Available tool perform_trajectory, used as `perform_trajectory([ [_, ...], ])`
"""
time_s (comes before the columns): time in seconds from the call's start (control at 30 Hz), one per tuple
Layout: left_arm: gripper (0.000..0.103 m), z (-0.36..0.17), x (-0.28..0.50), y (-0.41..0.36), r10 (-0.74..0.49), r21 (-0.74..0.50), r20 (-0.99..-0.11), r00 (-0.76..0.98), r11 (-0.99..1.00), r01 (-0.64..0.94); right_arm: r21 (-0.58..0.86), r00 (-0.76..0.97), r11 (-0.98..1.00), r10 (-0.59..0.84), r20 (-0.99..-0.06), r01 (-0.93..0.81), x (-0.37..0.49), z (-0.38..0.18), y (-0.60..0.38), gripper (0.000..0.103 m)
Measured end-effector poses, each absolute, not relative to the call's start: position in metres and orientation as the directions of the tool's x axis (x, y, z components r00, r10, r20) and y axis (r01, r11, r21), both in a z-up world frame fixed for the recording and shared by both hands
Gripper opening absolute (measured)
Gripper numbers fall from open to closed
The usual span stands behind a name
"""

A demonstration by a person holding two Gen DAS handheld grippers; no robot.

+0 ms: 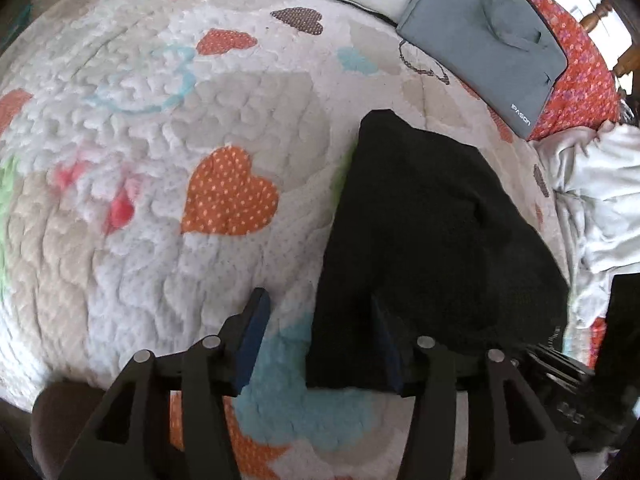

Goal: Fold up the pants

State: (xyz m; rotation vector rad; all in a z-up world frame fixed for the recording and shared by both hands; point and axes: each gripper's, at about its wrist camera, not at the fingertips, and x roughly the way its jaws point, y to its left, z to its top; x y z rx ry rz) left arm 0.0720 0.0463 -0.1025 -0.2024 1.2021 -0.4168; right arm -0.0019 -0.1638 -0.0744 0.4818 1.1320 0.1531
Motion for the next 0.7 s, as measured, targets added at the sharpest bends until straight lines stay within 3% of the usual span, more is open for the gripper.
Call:
perform_trajectory([
  [0.1,0.054,-0.099,0.071,0.040,-0.401,-0.343,-0.865,0.302,0.911,0.228,0.438,0.411,0.891,0.357,-0.839,0.118,-0.001,-0.073,-0.164,0.008],
  [0.23,0.054,-0.083,0.066,0.060,-0.510,-0.468,-0.808,0.295,0.859,0.205,0.459,0.453,0.877,0.356,-0.817,0.140,-0.001,-0.049,-0.174,0.009],
  [0.33,0.054,-0.069,0.059,0.069,-0.528,-0.486,-0.779,0.337,0.849,0.206,0.492,0.531,0.862,0.360,-0.767,0.126,0.008,-0.020,-0.179,0.015],
  [0.47,0.054,-0.071,0.058,0.066,-0.532,-0.487,-0.778,0.334,0.847,0.214,0.624,0.549,0.778,0.493,-0.675,0.069,0.053,-0.002,-0.168,0.034],
  [0.53,0.054,-0.083,0.058,0.062,-0.527,-0.487,-0.792,0.308,0.850,0.201,0.662,0.512,0.748,0.551,-0.659,0.047,0.082,-0.006,-0.154,0.043],
  [0.63,0.054,-0.095,0.058,0.059,-0.515,-0.484,-0.809,0.282,0.857,0.178,0.713,0.407,0.698,0.632,-0.659,0.070,0.128,-0.035,-0.133,0.044],
  [0.7,0.054,-0.099,0.060,0.059,-0.514,-0.483,-0.811,0.278,0.858,0.177,0.686,0.367,0.719,0.610,-0.702,0.115,0.145,-0.054,-0.124,0.044],
])
